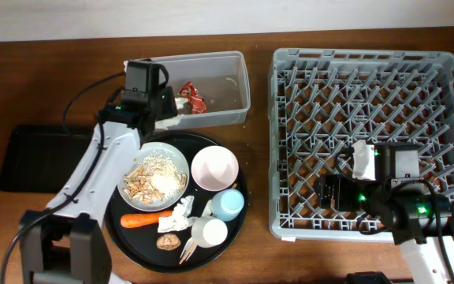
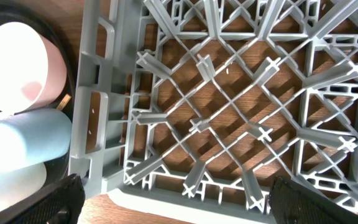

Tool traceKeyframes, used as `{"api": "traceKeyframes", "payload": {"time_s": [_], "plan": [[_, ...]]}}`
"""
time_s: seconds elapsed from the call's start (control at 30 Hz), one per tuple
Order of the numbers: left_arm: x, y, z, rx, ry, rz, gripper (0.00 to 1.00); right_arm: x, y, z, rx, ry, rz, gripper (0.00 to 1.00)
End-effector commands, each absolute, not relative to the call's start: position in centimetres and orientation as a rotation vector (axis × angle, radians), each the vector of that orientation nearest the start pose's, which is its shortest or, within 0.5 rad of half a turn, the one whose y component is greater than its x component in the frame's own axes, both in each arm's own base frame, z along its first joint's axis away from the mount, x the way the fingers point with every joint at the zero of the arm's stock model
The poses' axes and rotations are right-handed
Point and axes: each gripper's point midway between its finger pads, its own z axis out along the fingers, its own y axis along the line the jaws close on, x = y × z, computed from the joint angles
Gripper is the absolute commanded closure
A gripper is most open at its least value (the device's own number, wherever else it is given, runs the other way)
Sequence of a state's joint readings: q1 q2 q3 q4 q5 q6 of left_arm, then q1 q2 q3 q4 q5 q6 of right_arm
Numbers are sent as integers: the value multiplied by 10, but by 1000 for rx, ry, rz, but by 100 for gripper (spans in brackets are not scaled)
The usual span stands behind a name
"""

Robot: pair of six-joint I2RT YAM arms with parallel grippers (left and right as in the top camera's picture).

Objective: Sort waste into correct bins and load items into the dishwasher rack
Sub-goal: 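Grasp the second white tissue near the carrot with the left gripper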

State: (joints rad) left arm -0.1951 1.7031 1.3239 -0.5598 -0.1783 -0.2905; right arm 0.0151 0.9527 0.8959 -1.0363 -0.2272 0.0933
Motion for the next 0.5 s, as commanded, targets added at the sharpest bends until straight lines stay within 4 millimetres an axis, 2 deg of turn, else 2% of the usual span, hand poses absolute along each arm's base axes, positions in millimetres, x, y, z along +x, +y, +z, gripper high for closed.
{"api": "traceKeyframes", "payload": {"time_s": [0.0,0.03,0.07,0.1,0.17,0.2,0.27,0.3,0.47], "plan": [[403,-71,164,-64,2603,-94,26,228,41,166,24,2639,330,2],[379,-75,159,-49,2692,-134,25,228,41,166,24,2640,331,2],[342,-77,149,-40,2844,-174,23,227,41,165,24,2643,331,2],[323,-76,143,-42,2924,-176,22,227,41,165,25,2645,331,2],[273,-68,131,-56,3136,-136,22,227,41,165,25,2646,331,2],[255,-66,126,-63,3208,-125,22,227,41,165,25,2646,331,2],[231,-72,113,-67,3301,-184,22,226,41,165,25,2647,331,1],[217,-81,100,-50,3348,-244,22,227,41,165,25,2647,331,1],[181,-83,60,-26,3445,-214,22,224,41,164,27,2658,332,2]]}}
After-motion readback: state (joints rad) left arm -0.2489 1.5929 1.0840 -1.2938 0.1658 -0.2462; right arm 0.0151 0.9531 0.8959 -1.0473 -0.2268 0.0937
